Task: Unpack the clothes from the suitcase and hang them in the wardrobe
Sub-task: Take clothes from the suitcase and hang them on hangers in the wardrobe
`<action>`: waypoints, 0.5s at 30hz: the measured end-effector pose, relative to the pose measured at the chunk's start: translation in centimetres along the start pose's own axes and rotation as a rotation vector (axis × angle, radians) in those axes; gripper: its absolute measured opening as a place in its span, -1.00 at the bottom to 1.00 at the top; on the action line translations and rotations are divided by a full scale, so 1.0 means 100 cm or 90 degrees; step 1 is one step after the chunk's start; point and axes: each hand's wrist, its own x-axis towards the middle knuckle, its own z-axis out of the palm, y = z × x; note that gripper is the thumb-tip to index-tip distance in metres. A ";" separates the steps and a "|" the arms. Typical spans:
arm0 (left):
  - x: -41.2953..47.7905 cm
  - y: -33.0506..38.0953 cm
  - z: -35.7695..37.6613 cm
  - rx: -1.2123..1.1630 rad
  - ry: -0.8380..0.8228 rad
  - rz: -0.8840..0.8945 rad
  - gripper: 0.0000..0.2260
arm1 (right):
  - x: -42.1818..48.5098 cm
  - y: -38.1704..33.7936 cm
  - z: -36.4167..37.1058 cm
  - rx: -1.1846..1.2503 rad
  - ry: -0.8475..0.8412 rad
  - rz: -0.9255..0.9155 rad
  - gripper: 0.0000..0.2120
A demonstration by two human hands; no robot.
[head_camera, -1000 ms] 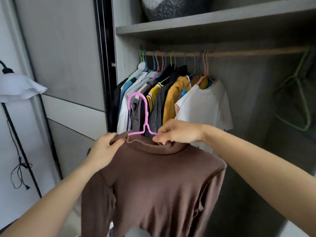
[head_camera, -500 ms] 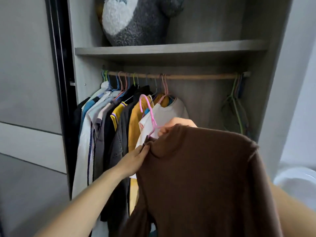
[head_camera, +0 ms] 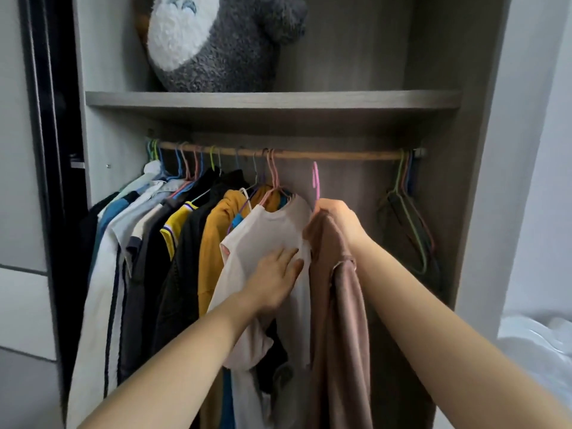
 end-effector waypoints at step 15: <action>0.108 -0.106 -0.053 0.370 0.217 -0.057 -0.46 | 0.189 0.038 0.045 -0.159 0.165 -0.140 -0.65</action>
